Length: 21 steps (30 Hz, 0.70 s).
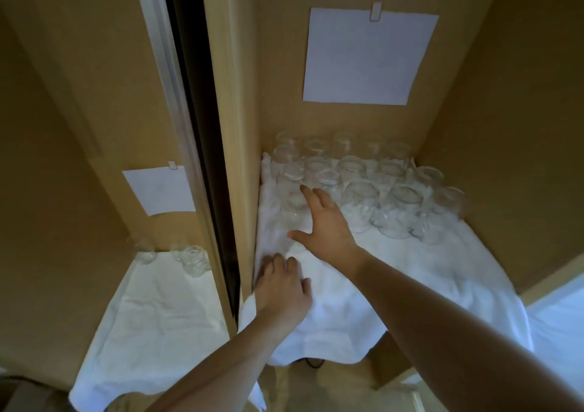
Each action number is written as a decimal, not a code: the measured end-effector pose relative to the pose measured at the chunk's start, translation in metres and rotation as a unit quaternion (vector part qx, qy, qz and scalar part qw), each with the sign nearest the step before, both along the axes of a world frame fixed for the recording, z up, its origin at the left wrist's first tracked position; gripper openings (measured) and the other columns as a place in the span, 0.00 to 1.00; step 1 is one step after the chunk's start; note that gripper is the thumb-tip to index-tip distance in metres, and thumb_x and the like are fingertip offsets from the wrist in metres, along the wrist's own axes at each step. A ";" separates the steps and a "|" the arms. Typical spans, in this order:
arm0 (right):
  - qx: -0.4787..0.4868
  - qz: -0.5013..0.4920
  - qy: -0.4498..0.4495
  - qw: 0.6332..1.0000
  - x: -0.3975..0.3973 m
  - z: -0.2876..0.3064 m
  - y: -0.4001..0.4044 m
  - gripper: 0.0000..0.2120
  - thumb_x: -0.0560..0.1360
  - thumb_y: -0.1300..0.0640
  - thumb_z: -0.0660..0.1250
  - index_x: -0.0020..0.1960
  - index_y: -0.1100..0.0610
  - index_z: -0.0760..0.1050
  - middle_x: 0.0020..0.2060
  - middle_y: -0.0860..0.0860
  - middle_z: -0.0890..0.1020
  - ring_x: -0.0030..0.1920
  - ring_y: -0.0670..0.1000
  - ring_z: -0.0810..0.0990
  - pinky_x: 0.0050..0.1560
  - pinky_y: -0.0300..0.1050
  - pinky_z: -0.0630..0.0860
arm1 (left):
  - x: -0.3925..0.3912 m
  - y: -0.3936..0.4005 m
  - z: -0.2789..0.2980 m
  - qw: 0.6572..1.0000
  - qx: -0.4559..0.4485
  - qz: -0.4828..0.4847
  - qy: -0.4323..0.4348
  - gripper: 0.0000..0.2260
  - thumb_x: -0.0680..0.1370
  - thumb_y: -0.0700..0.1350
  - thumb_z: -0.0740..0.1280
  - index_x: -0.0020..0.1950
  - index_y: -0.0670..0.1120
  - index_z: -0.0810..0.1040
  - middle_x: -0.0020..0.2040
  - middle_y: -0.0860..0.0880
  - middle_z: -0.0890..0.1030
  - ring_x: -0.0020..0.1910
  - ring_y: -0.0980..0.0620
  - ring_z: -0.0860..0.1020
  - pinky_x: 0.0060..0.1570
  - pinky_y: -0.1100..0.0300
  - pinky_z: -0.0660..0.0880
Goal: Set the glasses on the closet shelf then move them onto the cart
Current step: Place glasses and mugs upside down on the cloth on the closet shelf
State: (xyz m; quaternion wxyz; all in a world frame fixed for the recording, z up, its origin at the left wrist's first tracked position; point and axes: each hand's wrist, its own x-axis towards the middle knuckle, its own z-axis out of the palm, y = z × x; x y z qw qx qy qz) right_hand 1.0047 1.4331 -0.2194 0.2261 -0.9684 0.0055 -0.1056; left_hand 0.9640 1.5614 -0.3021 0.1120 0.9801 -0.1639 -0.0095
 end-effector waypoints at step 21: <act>-0.038 -0.052 0.042 0.997 -0.140 0.027 -0.046 0.38 0.76 0.46 0.70 0.81 0.47 0.56 0.80 0.50 0.58 0.78 0.58 0.59 0.75 0.54 0.63 | -0.079 -0.004 0.076 0.991 -0.129 0.032 -0.001 0.28 0.82 0.59 0.61 0.78 0.48 0.64 0.81 0.46 0.60 0.80 0.44 0.55 0.76 0.52 0.58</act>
